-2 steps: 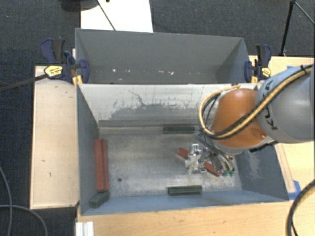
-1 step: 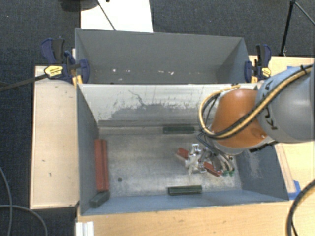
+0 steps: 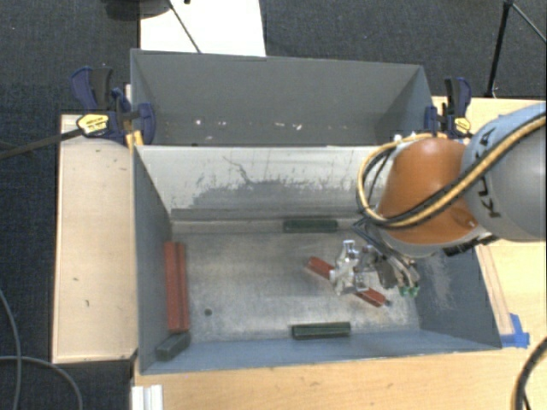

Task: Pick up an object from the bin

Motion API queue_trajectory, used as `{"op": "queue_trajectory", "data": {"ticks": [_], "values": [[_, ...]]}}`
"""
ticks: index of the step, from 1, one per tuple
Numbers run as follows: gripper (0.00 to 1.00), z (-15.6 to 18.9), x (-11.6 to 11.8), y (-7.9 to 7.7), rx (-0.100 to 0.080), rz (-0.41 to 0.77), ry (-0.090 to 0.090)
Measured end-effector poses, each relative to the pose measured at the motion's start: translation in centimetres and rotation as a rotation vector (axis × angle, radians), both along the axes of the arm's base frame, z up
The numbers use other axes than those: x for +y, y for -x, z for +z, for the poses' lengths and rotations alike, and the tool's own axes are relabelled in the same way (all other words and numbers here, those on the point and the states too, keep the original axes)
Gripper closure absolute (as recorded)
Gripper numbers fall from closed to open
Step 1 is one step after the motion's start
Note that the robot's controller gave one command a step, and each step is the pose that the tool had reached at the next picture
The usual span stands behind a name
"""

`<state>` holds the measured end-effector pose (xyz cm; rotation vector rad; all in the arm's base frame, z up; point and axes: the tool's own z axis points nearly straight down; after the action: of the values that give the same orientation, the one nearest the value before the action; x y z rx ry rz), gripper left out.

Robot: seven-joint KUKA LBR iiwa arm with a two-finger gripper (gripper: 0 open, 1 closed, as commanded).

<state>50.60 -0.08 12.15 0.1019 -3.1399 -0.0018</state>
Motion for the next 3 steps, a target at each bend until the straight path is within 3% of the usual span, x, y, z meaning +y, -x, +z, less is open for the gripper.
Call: {"op": "queue_trajectory", "data": {"ticks": [1,2,3], "values": [[0.0,1.4,-1.9,-0.1,-0.004,-0.027,0.001],[0.0,1.4,-1.9,-0.1,-0.004,-0.027,0.001],[1.0,-4.5,-4.0,-3.1,-0.014,-0.106,0.001]]}}
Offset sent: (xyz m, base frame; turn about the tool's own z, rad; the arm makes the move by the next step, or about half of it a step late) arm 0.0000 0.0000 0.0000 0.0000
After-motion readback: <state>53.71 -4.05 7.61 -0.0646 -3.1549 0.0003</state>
